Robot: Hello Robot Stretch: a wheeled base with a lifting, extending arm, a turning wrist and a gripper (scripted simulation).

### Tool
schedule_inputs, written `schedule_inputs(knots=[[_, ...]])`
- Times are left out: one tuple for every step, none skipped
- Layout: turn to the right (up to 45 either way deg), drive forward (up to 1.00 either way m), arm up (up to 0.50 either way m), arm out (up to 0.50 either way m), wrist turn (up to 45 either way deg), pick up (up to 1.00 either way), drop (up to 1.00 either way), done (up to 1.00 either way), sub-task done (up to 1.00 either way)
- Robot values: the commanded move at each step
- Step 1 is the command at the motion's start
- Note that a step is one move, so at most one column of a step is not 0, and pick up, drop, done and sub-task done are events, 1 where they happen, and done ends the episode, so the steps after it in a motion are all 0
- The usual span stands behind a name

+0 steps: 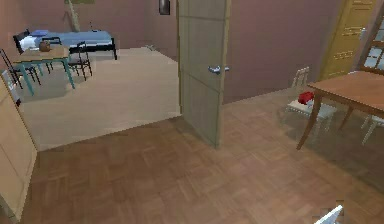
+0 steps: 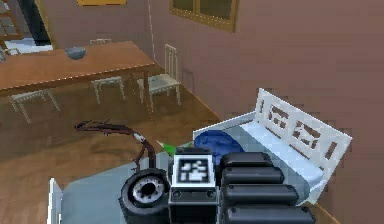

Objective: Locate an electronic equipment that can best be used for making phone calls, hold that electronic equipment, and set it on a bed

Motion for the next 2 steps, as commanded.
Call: schedule_inputs(knots=[[21.0, 0.0, 0.0, 0.0, 0.0, 0.0, 0.0, 0.0, 0.0], [0.0, 0.0, 0.0, 0.48, 0.0, 0.0, 0.0, 0.0, 0.0]])
